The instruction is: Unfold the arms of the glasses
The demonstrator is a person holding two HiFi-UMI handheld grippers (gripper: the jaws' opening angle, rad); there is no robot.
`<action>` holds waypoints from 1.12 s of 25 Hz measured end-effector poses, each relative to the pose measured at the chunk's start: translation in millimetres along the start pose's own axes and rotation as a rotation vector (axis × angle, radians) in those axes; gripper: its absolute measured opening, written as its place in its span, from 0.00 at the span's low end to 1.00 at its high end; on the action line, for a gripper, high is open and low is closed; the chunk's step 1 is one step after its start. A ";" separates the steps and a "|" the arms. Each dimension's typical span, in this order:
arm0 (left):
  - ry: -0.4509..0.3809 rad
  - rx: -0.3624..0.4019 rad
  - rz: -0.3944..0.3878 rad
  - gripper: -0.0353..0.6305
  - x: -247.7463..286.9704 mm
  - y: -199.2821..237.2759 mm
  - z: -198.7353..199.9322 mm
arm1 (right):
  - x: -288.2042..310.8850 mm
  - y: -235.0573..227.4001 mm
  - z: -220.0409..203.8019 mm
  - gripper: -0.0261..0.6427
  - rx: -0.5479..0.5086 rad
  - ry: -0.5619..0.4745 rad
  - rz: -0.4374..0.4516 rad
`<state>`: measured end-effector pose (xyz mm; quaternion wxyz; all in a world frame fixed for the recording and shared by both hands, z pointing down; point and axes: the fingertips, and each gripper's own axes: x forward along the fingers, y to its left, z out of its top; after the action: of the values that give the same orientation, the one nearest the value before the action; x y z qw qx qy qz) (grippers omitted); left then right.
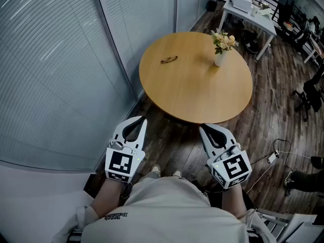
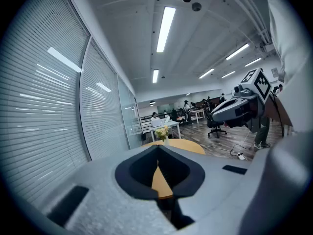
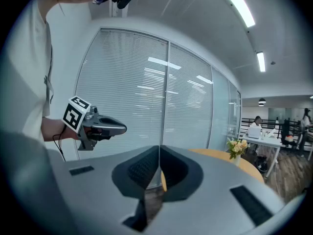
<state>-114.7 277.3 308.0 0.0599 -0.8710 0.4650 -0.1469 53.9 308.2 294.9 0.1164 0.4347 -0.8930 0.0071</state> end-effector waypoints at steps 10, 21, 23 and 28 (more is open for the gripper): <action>0.007 0.008 -0.024 0.09 6.6 -20.6 3.5 | -11.5 -16.0 -9.7 0.08 0.058 -0.023 -0.030; 0.028 0.013 -0.003 0.09 15.5 -45.0 3.3 | -23.9 -36.8 -29.2 0.08 0.080 -0.022 -0.019; 0.024 0.011 -0.001 0.09 19.5 -49.6 5.6 | -26.8 -43.5 -33.2 0.08 0.084 -0.019 -0.023; 0.024 0.025 0.007 0.09 26.9 -59.3 9.4 | -36.7 -56.8 -46.0 0.08 0.102 -0.012 -0.032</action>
<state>-50.8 288.0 318.7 0.0656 -0.8667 0.4669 -0.1629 129.2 306.6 326.7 0.0890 0.4544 -0.8850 0.0482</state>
